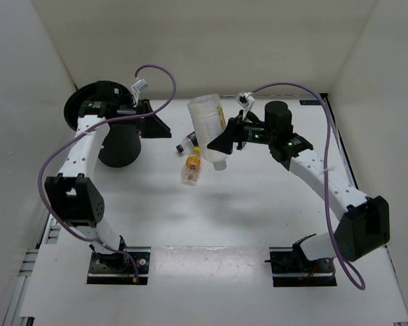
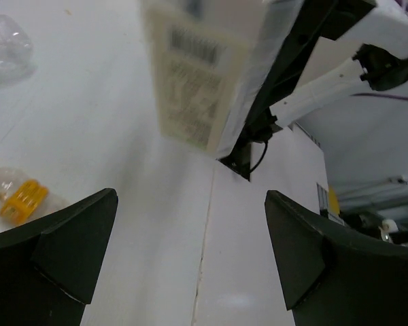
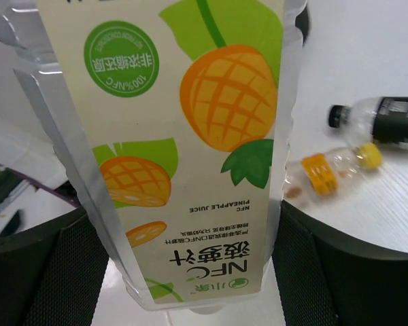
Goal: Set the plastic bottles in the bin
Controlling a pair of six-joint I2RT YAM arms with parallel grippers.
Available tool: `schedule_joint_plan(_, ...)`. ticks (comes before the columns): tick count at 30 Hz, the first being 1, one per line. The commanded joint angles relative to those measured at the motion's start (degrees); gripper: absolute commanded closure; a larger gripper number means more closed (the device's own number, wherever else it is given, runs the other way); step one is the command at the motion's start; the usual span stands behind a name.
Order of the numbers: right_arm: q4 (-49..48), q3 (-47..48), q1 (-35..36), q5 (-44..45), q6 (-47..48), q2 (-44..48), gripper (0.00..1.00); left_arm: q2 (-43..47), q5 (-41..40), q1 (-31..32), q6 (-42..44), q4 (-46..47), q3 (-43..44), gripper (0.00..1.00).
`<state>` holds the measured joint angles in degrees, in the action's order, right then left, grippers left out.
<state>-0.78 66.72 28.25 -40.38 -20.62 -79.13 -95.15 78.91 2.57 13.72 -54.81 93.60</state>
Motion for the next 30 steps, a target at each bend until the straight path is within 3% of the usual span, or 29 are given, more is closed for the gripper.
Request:
schedule_joint_plan(1,-10.21,5.42,1.62,-8.83,-6.53,-3.30,1.00,0.51,11.00,4.98,-1.06,1.72,9.90,0.00)
schedule_joint_plan(5,-10.74,8.77,2.78,-9.37,-6.54,-5.24,1.00,-3.36,11.00,5.61,-1.06,2.25,15.45,0.00)
schedule_joint_plan(12,-11.35,9.92,3.30,-10.07,-7.77,-6.38,1.00,-7.67,8.62,6.13,-1.06,2.78,17.13,0.00)
schedule_joint_plan(30,-10.66,15.80,6.73,-12.79,-8.82,-11.65,1.00,-7.68,10.73,9.21,-1.06,3.83,21.71,0.00)
